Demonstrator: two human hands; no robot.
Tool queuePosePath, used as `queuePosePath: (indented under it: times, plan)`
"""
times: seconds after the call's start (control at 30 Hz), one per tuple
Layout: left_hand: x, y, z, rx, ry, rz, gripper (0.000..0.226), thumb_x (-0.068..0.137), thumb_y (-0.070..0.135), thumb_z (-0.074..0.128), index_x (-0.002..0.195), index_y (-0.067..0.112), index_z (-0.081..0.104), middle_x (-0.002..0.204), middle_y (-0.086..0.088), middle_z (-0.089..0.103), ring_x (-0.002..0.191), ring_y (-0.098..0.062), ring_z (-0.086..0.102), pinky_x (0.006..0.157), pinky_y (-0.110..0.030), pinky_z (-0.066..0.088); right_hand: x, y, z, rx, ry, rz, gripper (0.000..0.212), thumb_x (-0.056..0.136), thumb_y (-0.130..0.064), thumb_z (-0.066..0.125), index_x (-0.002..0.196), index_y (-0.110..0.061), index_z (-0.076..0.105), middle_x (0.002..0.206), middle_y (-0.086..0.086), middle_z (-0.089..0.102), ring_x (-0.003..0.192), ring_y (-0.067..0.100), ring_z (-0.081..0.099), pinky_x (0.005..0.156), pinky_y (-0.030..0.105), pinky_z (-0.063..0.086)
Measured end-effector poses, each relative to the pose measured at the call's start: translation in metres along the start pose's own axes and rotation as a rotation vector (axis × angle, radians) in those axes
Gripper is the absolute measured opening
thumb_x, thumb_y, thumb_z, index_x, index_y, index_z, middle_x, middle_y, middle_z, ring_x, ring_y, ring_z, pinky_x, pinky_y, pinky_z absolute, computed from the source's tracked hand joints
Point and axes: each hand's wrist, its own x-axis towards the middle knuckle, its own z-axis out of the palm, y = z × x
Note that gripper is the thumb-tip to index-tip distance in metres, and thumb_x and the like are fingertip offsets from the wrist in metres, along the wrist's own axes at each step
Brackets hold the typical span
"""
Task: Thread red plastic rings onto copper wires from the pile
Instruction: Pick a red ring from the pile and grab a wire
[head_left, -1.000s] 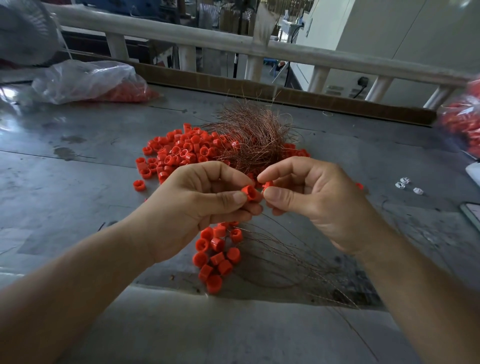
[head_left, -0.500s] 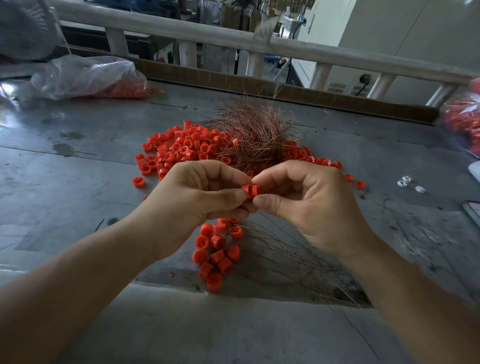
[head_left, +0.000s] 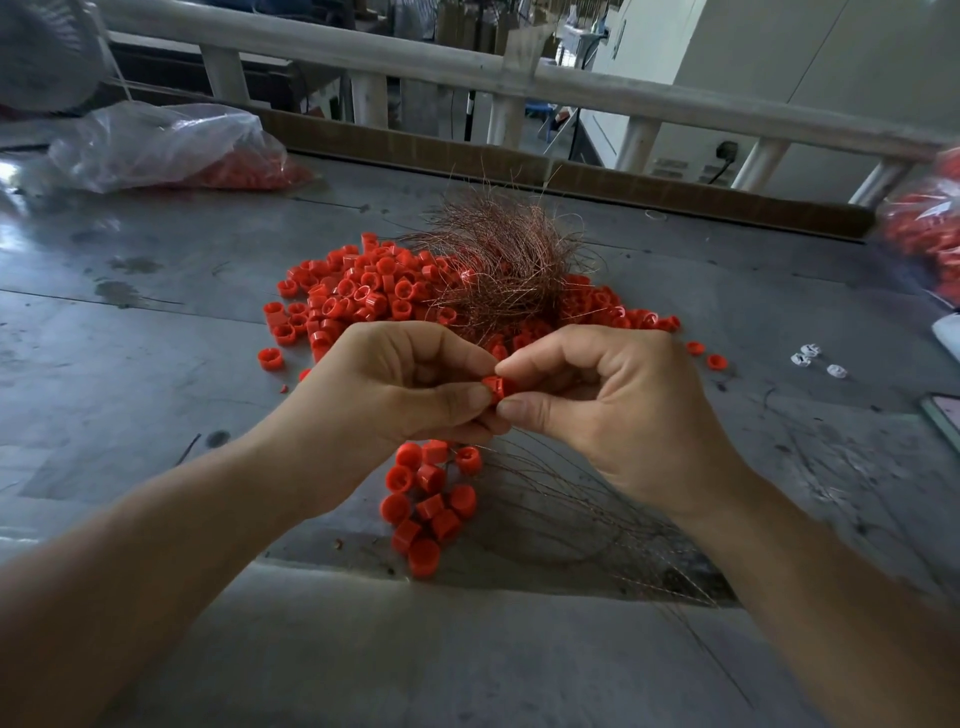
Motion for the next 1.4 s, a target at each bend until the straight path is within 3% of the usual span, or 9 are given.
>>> queuePosePath:
  times: [0.13,0.37,0.47,0.73,0.9,1.03,1.17,1.27,1.4]
  plan:
    - [-0.001,0.000,0.001,-0.006,-0.020,-0.010,0.016,0.057,0.010,0.064,0.067,0.016,0.073,0.068,-0.011,0.071,0.063,-0.018,0.070,0.056,-0.019,0.054,0.000,-0.001,-0.001,-0.020,0.013,0.003,0.020,0.065,-0.010,0.077,0.080,-0.019,0.069,0.078,-0.007,0.070,0.071,0.005,0.066,0.066,0.020,0.055]
    - [-0.002,-0.002,0.002,0.041,0.007,-0.001,0.017,0.056,0.012,0.063,0.067,0.020,0.074,0.064,-0.007,0.071,0.059,-0.015,0.069,0.054,-0.018,0.054,-0.002,0.002,0.003,-0.090,0.053,-0.070,0.020,0.061,-0.016,0.078,0.078,-0.010,0.072,0.074,-0.013,0.064,0.073,0.004,0.065,0.064,0.013,0.051]
    - [-0.002,0.000,0.001,-0.016,-0.013,-0.013,0.019,0.052,0.016,0.065,0.069,0.017,0.074,0.066,-0.009,0.071,0.060,-0.016,0.069,0.055,-0.019,0.054,-0.001,0.001,0.002,-0.055,0.068,-0.088,0.023,0.060,-0.026,0.072,0.079,-0.013,0.072,0.075,-0.016,0.063,0.072,0.001,0.064,0.063,0.010,0.049]
    - [-0.002,0.000,0.001,-0.048,-0.039,-0.018,0.022,0.049,0.022,0.068,0.070,0.016,0.075,0.066,-0.009,0.071,0.062,-0.016,0.069,0.055,-0.019,0.054,0.001,0.001,-0.001,0.013,0.038,-0.103,0.019,0.058,-0.030,0.071,0.076,-0.030,0.066,0.071,-0.018,0.063,0.070,0.001,0.065,0.063,0.010,0.049]
    - [-0.002,0.001,-0.002,-0.045,-0.105,-0.034,0.017,0.055,0.012,0.078,0.071,0.016,0.074,0.066,-0.010,0.070,0.062,-0.018,0.070,0.054,-0.020,0.054,0.001,0.004,-0.001,0.073,-0.024,-0.057,0.025,0.057,-0.033,0.073,0.080,-0.030,0.065,0.069,-0.005,0.065,0.067,0.011,0.064,0.064,0.025,0.055]
    - [-0.004,-0.001,-0.006,-0.098,-0.152,-0.067,0.033,0.056,0.016,0.082,0.085,0.012,0.068,0.070,-0.016,0.069,0.063,-0.024,0.069,0.053,-0.025,0.055,0.003,0.005,-0.005,0.012,-0.161,-0.071,0.038,0.063,-0.034,0.071,0.101,-0.030,0.065,0.078,-0.011,0.062,0.080,0.002,0.061,0.076,0.020,0.051]
    - [-0.004,-0.001,-0.004,-0.151,-0.161,-0.049,0.050,0.062,0.018,0.081,0.106,0.013,0.056,0.074,-0.014,0.070,0.068,-0.026,0.070,0.055,-0.024,0.055,0.004,0.002,-0.006,-0.123,-0.180,-0.137,0.024,0.071,-0.030,0.066,0.092,-0.019,0.069,0.082,-0.011,0.058,0.079,0.000,0.055,0.072,0.014,0.044]
    - [-0.006,0.000,0.001,-0.082,-0.181,0.049,0.064,0.061,0.033,0.080,0.116,0.020,0.050,0.080,-0.014,0.071,0.075,-0.026,0.071,0.061,-0.024,0.055,0.004,0.002,-0.005,-0.191,-0.154,-0.165,0.021,0.075,-0.028,0.064,0.086,-0.012,0.068,0.080,-0.013,0.054,0.076,-0.003,0.052,0.070,0.009,0.039]
    - [-0.008,-0.002,0.007,0.044,-0.143,0.137,0.061,0.064,0.022,0.073,0.118,0.028,0.045,0.073,-0.009,0.071,0.069,-0.021,0.070,0.059,-0.023,0.054,0.002,0.002,-0.002,-0.231,-0.160,-0.182,0.010,0.077,-0.018,0.063,0.080,-0.009,0.066,0.078,-0.014,0.052,0.072,-0.003,0.050,0.068,0.010,0.040]
